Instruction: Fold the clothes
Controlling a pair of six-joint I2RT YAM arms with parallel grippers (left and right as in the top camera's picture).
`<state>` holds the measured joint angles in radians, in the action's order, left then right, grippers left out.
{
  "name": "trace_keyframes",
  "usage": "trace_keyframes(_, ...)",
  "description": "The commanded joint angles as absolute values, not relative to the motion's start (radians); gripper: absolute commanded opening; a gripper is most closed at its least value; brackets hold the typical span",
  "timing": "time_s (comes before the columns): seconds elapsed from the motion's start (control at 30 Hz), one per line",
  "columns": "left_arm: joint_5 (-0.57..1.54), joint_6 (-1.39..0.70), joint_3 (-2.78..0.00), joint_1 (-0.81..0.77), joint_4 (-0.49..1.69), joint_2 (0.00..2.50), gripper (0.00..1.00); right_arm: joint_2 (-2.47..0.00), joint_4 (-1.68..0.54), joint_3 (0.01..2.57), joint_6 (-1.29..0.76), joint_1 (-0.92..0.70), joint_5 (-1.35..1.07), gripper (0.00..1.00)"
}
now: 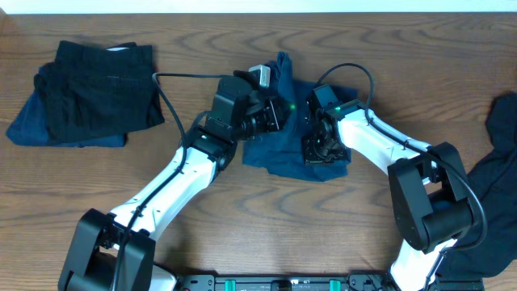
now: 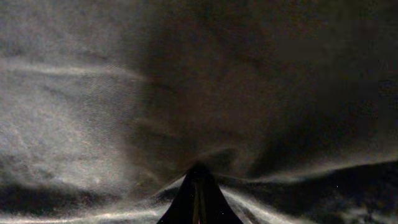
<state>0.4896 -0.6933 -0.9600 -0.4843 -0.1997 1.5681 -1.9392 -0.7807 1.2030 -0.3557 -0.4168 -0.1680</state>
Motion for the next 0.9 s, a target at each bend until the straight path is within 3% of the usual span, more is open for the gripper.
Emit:
trace_keyframes(0.0, 0.429, -0.736, -0.966, -0.517, -0.229, 1.570, 0.06, -1.972, -0.786, 1.194, -0.367, -0.435, -0.184, 0.01)
trace_keyframes(0.53, 0.353, -0.734, -0.966, -0.589, -0.179, 1.571, 0.06, -1.957, -0.809, 1.208, -0.386, -0.440, -0.136, 0.01)
trace_keyframes(0.87, 0.353, -0.712, -0.965, -0.589, -0.157, 1.571, 0.06, -1.760, -0.929, 1.315, -0.331, -0.242, -0.049, 0.07)
